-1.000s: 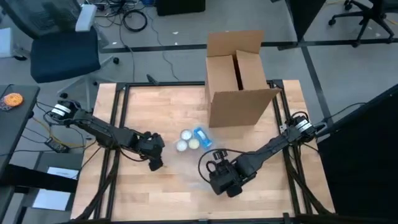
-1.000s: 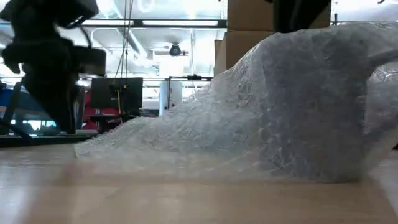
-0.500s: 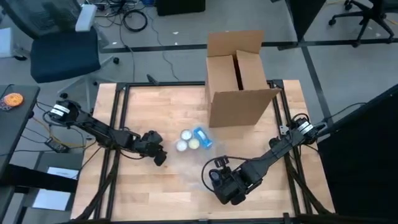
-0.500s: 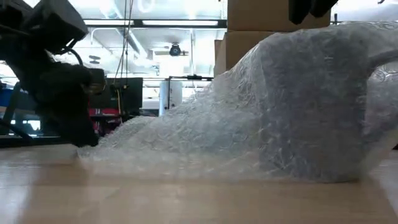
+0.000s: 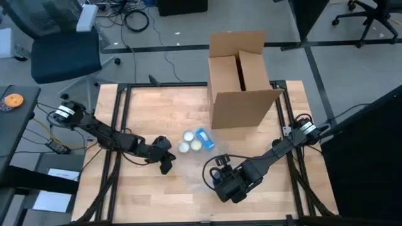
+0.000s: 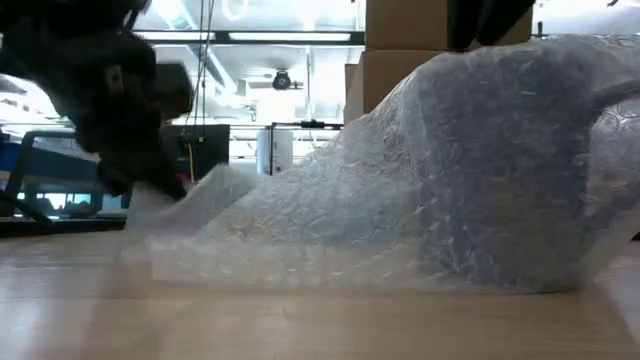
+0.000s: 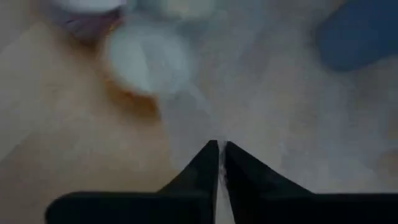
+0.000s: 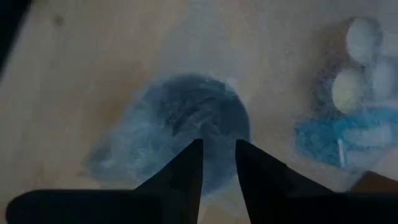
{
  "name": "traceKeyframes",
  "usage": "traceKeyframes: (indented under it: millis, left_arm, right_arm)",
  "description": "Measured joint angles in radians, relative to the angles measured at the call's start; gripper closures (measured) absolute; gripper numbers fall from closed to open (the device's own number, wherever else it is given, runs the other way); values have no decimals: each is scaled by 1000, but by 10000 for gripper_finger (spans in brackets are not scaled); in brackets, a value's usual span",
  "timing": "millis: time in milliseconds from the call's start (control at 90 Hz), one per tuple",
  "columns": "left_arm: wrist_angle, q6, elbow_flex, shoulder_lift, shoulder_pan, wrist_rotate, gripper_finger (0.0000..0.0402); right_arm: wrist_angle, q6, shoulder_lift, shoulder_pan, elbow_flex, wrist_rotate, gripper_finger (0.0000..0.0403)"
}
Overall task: Wrap mug
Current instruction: Wrap the purple mug with the transparent bubble wrap
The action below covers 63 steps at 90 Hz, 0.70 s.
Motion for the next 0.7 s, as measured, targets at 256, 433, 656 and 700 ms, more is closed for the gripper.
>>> traceKeyframes:
  millis: [256,433,656,700]
  left_arm:
    - [85,200,169,5,-105,-25,401]
    - [89,307,266,29,-129,-78,402]
    - [222,319,301,161,-130,-82,402]
    - [289,318,304,192,-130,-78,402]
  right_arm:
    - [-19,0,-1,-57,0,1,330]
    - [-34,0,-5,-83,0,-5,330]
    - [-117,44,-26,-72,68,-3,330]
    - [-142,53,-28,-66,95,5,330]
